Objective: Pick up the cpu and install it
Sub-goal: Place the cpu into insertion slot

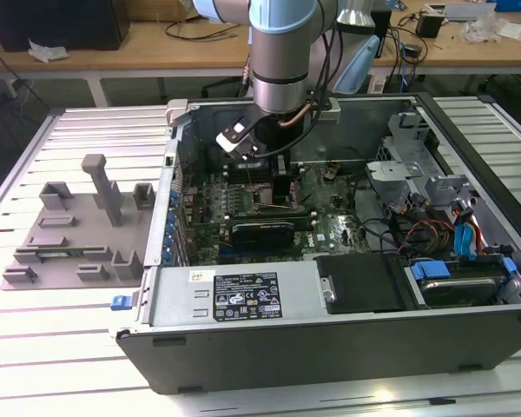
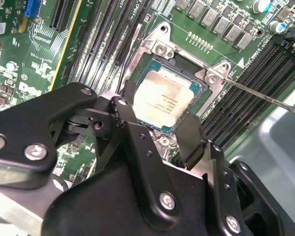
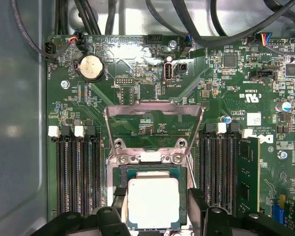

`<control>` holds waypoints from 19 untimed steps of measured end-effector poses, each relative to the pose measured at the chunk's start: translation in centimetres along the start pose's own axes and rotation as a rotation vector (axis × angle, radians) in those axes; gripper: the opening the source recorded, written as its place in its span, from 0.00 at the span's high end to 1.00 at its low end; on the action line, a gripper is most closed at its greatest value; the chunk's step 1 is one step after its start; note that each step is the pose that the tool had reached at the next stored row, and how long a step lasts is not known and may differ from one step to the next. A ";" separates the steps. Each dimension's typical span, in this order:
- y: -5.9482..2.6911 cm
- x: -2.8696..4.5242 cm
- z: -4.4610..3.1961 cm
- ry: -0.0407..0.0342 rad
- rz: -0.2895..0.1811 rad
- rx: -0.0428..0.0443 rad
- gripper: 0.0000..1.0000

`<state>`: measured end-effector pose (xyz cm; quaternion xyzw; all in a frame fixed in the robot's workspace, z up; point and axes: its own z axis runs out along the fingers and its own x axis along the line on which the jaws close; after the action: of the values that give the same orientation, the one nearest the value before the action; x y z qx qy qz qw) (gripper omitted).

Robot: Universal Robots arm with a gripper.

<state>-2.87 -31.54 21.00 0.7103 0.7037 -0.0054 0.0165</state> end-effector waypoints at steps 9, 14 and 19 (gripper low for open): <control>-0.06 0.07 0.38 -0.0003 -0.006 -0.0003 0.40; -0.09 0.18 0.65 -0.0008 -0.008 -0.0004 0.40; -0.11 0.27 0.96 -0.0012 -0.010 -0.0002 0.40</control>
<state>-2.97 -31.30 20.03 0.7070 0.7070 -0.0058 0.0170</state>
